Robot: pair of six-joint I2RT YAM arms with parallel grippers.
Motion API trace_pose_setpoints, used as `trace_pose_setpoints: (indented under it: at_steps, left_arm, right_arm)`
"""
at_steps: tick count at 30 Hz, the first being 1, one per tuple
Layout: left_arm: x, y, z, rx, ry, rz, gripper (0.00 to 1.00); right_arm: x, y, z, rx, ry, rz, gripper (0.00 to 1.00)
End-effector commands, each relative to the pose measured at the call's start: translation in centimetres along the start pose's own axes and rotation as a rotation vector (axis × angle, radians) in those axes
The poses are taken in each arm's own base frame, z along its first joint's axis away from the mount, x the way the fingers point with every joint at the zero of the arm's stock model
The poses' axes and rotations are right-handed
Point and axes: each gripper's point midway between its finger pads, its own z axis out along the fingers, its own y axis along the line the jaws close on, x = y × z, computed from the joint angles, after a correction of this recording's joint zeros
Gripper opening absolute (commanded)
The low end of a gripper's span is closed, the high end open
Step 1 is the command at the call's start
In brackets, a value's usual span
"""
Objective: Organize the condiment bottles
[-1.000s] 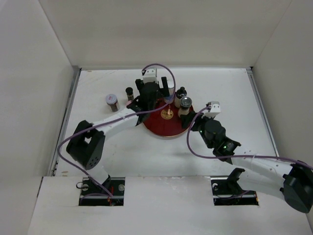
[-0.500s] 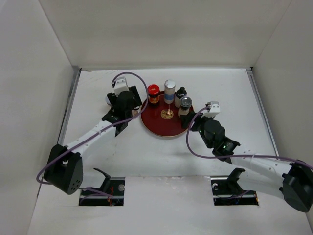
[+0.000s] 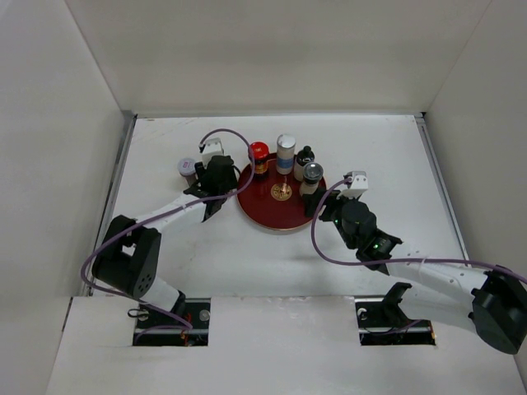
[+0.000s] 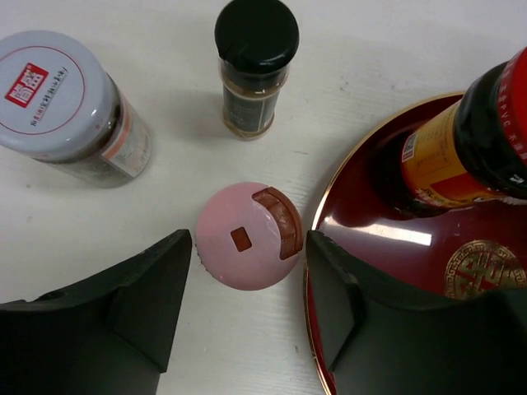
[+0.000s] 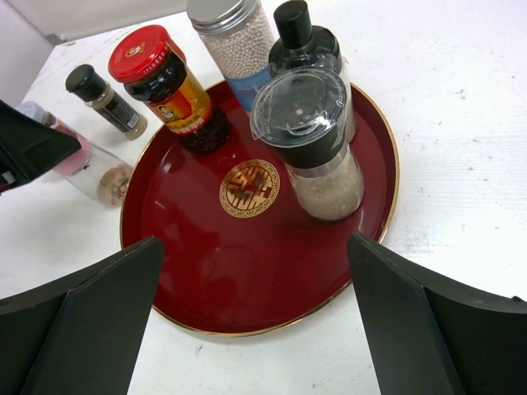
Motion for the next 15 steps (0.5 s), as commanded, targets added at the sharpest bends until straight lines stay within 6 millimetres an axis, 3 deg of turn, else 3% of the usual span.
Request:
trace_pose_setpoints:
  at_steps: [1,6,11,15]
  left_arm:
    - [-1.7,-0.9,0.4,0.026,-0.047,-0.045,0.51]
    - [-3.1,-1.5,-1.0,0.051,-0.093,-0.059,0.36]
    - [-6.3,-2.1,-5.0,0.065,-0.202,-0.06,0.35]
    - [-7.7,-5.0,-7.6,0.153,-0.23,-0.063,0.35]
  right_arm:
    - [-2.1,0.9,0.1,-0.024,-0.067,0.038,1.0]
    - [-2.1,0.9,0.1,-0.024,-0.067,0.038,1.0]
    - [-2.3,0.9,0.0,-0.026,-0.071,0.043,1.0]
    - [-2.4,0.9,-0.1,-0.029,-0.076,0.046,1.0]
